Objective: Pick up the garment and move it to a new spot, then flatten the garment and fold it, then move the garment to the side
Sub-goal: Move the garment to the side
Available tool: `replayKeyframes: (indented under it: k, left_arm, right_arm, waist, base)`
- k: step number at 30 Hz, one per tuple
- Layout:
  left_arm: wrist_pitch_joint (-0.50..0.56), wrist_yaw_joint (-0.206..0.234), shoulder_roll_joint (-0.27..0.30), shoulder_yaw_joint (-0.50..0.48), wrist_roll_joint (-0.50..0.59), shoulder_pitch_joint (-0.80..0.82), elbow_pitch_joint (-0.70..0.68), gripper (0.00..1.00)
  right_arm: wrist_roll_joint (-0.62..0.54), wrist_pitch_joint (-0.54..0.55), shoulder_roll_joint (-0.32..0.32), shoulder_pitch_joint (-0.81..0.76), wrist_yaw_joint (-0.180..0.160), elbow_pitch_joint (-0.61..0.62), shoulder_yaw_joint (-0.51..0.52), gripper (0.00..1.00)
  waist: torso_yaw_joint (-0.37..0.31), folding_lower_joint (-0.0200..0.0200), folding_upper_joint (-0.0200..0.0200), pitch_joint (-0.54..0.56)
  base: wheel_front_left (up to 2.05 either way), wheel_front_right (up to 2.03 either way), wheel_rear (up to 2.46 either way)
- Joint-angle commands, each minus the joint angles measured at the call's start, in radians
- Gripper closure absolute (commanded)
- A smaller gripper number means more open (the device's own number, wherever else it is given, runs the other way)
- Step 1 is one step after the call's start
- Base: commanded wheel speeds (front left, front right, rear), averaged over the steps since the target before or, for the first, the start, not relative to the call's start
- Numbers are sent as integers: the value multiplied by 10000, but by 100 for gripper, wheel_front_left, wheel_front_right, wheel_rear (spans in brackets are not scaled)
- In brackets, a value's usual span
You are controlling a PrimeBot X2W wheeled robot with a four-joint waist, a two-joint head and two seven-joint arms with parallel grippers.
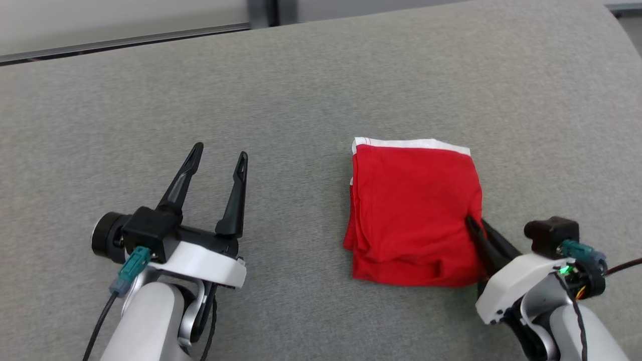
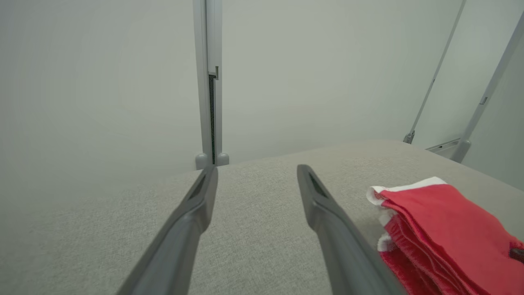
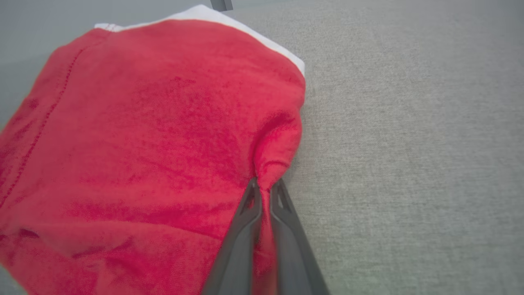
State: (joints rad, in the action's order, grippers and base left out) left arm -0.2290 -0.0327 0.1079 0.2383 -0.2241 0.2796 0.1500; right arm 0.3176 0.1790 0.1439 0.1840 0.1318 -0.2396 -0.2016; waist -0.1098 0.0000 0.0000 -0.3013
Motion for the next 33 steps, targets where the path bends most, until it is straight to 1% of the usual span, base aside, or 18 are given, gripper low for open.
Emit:
replayKeyframes:
  k: [1,5,7,10,12,16,20,22,23,24,25,26,30,33]
  left_arm:
    - [95,-36,56,52,95,335,-182,0]
    - [364,-106,128,268,254,669,-659,0]
    - [451,-161,145,381,328,909,-921,0]
    - [602,-232,170,568,433,1294,-1372,0]
    - [708,-248,224,663,578,1575,-1696,0]
    - [843,-354,283,865,765,2108,-2289,0]
    - [915,-431,241,1096,825,2401,-2739,0]
    - [923,-446,254,1157,833,2484,-2871,0]
    - [922,-453,255,1188,824,2495,-2938,0]
    - [927,-460,254,1212,815,2492,-2979,0]
    - [933,-465,259,1233,812,2489,-2987,0]
    - [938,-468,264,1249,795,2481,-2998,0]
    - [953,-449,287,1274,691,2366,-2903,0]
    - [871,-258,346,1108,596,2067,-2725,0]
  right_arm:
    - [76,-219,206,446,-21,-135,-3,100]
    - [15,-519,886,1585,-21,-791,119,100]
    - [15,-750,1372,2243,-21,-1172,333,100]
    - [154,-1093,2106,3201,-21,-1774,750,100]
    - [407,-1260,2434,3849,-21,-2278,1139,100]
    - [454,-1635,3167,4993,-21,-3344,1786,100]
    - [107,-1887,3662,5731,-21,-4433,2430,100]
    - [-50,-2056,3673,6013,-21,-4842,2588,100]
    - [-158,-2186,3658,6138,-21,-5030,2673,81]
    - [-227,-2332,3636,6259,-21,-5212,2776,56]
    - [-306,-2524,3606,6381,-21,-5349,2829,2]
    - [-447,-2734,3582,6469,-21,-5494,2882,0]
    - [-745,-3481,3418,6676,-21,-6203,3131,0]
    - [-847,-3999,3075,6575,-21,-6519,3421,0]
  waist:
    - [-855,0,0,-434]
    - [-1083,0,0,-1040]
    - [-1117,0,0,-1370]
    - [-1041,0,0,-2013]
    - [-997,0,0,-2474]
    - [-854,0,0,-3282]
    - [-654,0,0,-3758]
    - [-605,0,0,-3889]
    - [-595,0,0,-3921]
    - [-593,0,0,-3941]
    - [-598,0,0,-3946]
    - [-606,0,0,-3931]
    - [-641,0,0,-3755]
    - [-754,0,0,-3391]
  base:
    - [0,0,0]
    - [0,0,0]
    - [0,0,0]
    - [0,0,0]
    - [0,0,0]
    - [0,0,0]
    - [0,0,0]
    - [0,0,0]
    - [0,0,0]
    - [0,0,0]
    - [0,0,0]
    - [0,0,0]
    - [0,0,0]
    - [0,0,0]
